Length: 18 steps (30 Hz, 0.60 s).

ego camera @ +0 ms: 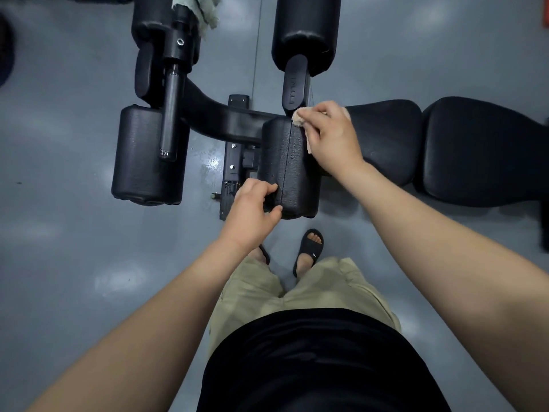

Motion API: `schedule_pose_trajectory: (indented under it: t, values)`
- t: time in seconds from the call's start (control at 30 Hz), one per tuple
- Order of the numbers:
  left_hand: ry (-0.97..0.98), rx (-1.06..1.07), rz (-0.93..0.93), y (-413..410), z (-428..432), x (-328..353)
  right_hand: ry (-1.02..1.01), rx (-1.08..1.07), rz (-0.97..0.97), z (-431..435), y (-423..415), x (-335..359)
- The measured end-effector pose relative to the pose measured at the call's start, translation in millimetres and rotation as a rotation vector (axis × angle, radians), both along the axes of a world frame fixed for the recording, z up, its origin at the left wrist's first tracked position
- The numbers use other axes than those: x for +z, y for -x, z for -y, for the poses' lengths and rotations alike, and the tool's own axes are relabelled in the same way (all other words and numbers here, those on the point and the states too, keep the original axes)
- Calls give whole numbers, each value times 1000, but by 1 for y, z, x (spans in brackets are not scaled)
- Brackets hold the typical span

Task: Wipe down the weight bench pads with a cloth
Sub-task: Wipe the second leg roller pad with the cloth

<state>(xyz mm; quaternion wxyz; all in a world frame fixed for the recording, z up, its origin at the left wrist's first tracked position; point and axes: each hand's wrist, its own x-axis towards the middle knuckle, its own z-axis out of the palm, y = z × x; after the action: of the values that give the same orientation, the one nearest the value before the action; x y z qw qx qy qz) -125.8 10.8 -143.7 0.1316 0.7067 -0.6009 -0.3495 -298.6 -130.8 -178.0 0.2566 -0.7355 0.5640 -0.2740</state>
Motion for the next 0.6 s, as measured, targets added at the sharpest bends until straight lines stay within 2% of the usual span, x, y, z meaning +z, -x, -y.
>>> schedule_pose_trajectory:
  t: [0.27,0.6]
  values:
    - [12,2,13,1,-2,-5,72,38,-43,-9,-16,6]
    - [48,-11,20,2,-5,-5,42,166,-7,-64,0,1]
